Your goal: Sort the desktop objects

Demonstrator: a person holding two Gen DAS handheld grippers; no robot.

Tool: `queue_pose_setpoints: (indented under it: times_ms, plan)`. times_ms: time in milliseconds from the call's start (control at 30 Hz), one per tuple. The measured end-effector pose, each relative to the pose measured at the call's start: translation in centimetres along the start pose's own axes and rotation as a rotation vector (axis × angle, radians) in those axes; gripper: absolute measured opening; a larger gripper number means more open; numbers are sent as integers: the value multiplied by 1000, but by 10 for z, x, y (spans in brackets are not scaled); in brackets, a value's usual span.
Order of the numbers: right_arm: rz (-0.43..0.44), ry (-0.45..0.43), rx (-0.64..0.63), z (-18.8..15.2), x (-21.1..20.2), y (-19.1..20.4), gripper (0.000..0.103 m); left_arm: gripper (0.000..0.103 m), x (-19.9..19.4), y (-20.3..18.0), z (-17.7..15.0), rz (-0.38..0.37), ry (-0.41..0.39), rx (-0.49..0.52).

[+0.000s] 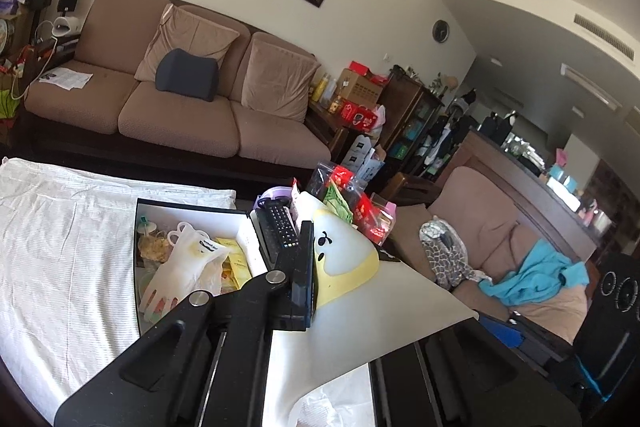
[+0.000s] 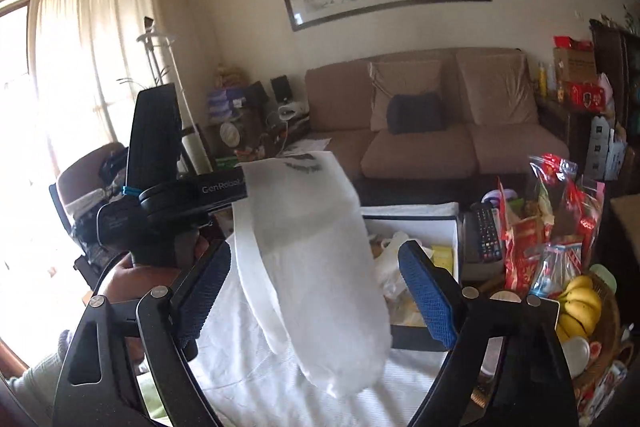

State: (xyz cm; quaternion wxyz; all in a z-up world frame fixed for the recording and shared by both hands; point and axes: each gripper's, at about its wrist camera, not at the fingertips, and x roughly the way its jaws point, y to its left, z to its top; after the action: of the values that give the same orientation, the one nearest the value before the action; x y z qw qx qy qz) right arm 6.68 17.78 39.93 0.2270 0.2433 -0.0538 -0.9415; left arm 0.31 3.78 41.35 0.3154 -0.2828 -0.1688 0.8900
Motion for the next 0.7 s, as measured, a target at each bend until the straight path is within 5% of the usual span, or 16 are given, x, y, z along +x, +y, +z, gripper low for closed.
queue_pose_setpoints:
  times_ms: [133,233,267,300,433,567,700]
  plan:
    - [-72,33,-49,-9,32,9,80,3,0,-4,-3,-6,17,6]
    - [-108,79,-56,-17,53,4,43,2,-5,-7,-6,5,20,27]
    - [-120,101,-54,-19,61,1,12,2,-6,-8,-7,9,20,35]
    - [-143,113,-49,-21,65,-3,6,2,-7,-8,-9,16,22,44]
    - [-194,28,9,-15,58,-22,7,4,-13,0,-25,-15,41,43]
    - [-135,-41,98,4,46,-43,6,39,-14,6,-62,-61,130,81]
    - [-16,-86,189,17,35,-52,6,56,-16,12,-93,-135,245,111]
